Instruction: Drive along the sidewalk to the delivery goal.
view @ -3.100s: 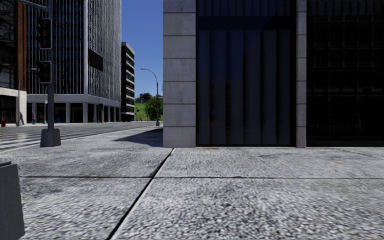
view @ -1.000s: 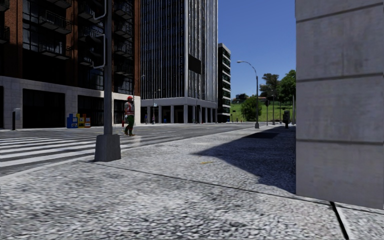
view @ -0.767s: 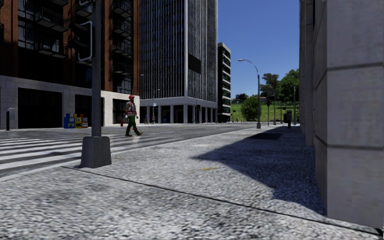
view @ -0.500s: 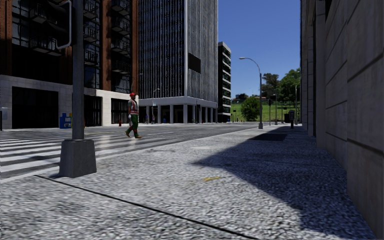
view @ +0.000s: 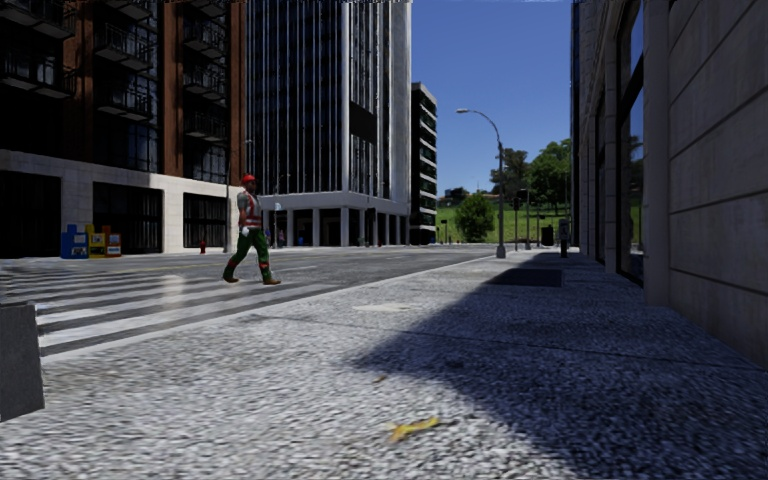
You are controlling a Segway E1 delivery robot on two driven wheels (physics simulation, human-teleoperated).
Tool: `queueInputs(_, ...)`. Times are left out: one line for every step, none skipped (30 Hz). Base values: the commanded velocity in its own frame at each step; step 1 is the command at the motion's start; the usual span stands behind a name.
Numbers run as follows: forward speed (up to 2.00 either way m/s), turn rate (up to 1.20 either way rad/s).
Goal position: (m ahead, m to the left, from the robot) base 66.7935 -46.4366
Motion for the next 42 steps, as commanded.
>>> queueInputs(2.00, -0.40)
queueInputs(2.00, -0.41)
queueInputs(2.00, -0.44)
queueInputs(2.00, -0.49)
queueInputs(2.00, -0.49)
queueInputs(2.00, -0.51)
queueInputs(2.00, -0.51)
queueInputs(2.00, -0.52)
queueInputs(2.00, -0.52)
queueInputs(2.00, -0.52)
queueInputs(2.00, -0.52)
queueInputs(2.00, -0.52)
queueInputs(2.00, -0.52)
queueInputs(2.00, -0.52)
queueInputs(2.00, -0.52)
queueInputs(2.00, -0.52)
queueInputs(2.00, -0.52)
queueInputs(2.00, -0.52)
queueInputs(2.00, -0.52)
queueInputs(2.00, -0.52)
queueInputs(2.00, -0.52)
queueInputs(2.00, -0.52)
queueInputs(2.00, -0.52)
queueInputs(2.00, -0.52)
queueInputs(2.00, -0.52)
queueInputs(2.00, -0.52)
queueInputs(2.00, -0.52)
queueInputs(2.00, -0.52)
queueInputs(2.00, -0.52)
queueInputs(2.00, -0.52)
queueInputs(2.00, -0.52)
queueInputs(2.00, -0.52)
queueInputs(2.00, -0.52)
queueInputs(2.00, -0.52)
queueInputs(2.00, -0.52)
queueInputs(2.00, -0.52)
queueInputs(2.00, -0.52)
queueInputs(2.00, -0.52)
queueInputs(2.00, -0.52)
queueInputs(2.00, -0.52)
queueInputs(2.00, -0.52)
queueInputs(2.00, -0.52)
